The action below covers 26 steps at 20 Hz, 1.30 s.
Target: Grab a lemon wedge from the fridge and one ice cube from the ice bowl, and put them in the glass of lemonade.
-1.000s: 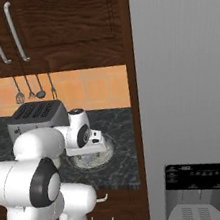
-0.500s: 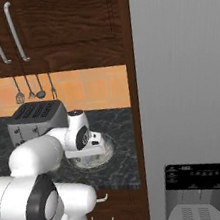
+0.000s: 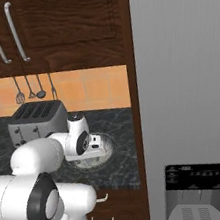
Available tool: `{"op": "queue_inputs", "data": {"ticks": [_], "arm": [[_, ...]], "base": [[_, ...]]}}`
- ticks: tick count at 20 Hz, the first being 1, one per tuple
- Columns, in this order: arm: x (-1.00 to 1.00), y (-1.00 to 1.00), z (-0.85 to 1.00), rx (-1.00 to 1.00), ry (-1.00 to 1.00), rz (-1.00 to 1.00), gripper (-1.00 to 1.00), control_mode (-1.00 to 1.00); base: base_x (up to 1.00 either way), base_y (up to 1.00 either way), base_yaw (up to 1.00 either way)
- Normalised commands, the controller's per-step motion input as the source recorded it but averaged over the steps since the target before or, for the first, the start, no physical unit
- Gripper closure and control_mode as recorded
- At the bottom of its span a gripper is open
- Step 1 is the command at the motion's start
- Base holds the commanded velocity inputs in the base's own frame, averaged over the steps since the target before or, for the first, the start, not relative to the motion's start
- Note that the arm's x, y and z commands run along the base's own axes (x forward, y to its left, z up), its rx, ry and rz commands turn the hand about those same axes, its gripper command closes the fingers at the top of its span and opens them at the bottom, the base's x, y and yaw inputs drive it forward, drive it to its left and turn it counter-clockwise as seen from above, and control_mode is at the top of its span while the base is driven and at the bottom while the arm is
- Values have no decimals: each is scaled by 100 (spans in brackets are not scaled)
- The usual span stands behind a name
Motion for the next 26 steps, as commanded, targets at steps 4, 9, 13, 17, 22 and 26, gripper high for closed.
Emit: {"op": "queue_inputs", "data": {"ticks": [4,9,13,17,22,26], "arm": [[0,0,-32,0,0,0,-100,-100],[0,0,-23,0,0,0,100,-100],[0,0,-14,0,0,0,100,-100],[0,0,-5,0,0,0,100,-100],[0,0,-1,0,3,0,100,-100],[0,0,0,0,2,1,100,-100]], "base": [[0,0,0],[0,0,0],[0,0,0],[0,0,0],[0,0,0],[0,0,0]]}}
